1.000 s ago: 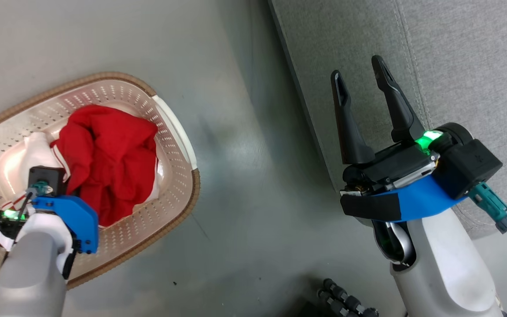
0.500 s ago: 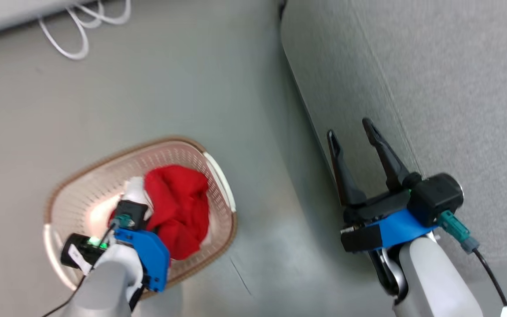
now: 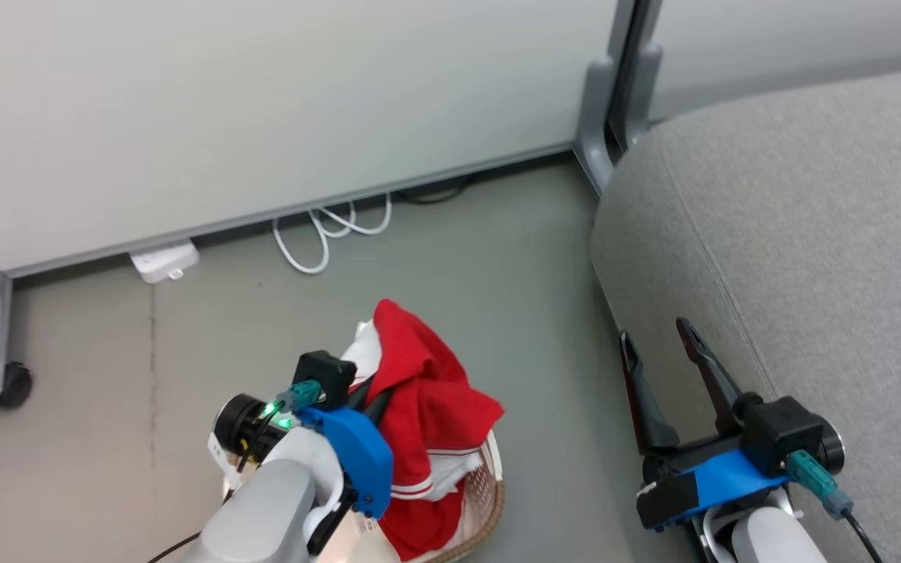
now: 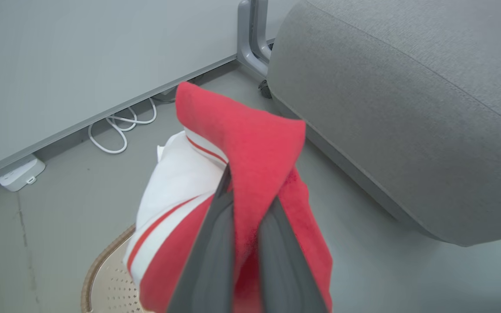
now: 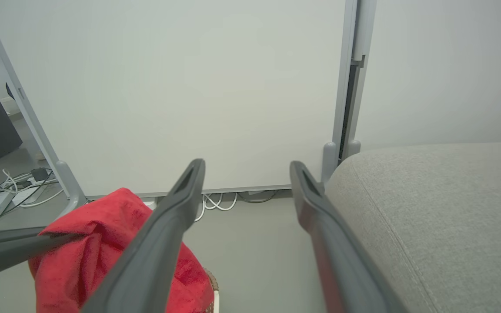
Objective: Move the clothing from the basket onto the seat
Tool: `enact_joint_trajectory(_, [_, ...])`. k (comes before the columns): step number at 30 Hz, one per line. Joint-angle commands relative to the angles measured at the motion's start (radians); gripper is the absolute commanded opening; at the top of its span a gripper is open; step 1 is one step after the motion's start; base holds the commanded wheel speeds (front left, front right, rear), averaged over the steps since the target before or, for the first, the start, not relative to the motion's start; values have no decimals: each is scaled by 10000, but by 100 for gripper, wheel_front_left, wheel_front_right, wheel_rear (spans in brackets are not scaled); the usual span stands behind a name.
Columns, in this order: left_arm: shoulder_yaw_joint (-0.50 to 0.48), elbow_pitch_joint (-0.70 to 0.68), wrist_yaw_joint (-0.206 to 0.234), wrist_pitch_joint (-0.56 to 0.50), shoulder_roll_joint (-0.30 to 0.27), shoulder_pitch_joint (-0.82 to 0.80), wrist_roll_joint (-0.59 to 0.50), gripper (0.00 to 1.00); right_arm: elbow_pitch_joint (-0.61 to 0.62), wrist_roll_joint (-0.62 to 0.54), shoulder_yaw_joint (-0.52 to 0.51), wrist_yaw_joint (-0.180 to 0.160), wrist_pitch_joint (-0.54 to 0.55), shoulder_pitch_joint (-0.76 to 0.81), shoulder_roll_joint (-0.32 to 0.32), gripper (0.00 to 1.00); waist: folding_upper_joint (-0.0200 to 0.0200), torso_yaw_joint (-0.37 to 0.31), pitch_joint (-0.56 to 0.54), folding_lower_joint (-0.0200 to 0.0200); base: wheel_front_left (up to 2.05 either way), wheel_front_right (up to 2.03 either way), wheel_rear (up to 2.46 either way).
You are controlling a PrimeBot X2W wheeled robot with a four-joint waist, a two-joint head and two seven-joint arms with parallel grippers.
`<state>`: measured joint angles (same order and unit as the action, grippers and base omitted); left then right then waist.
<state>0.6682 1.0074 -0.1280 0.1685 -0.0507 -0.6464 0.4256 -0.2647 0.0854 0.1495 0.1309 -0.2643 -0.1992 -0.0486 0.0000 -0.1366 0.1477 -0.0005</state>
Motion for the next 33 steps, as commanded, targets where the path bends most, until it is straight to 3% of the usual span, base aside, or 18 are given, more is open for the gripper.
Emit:
enact_joint_trajectory(1, [260, -314, -33, -18, -9, -118, 278, 0, -47, -84, -72, -3, 21, 259, -29, 100, 0, 606, -730, 5, 0, 0, 0])
enact_joint_trajectory(16, [2232, -2794, -24, -231, -10, -1644, 2628, 0, 206, -93, 146, -3, 439, 850, -29, 100, 0, 1065, -1590, 5, 0, 0, 0])
enact_joint_trajectory(33, [3376, -2702, 271, -19, -7, -1976, 3908, 0, 332, -231, 374, -3, 669, 1016, -29, 100, 0, 1062, -1861, 5, 0, 0, 0])
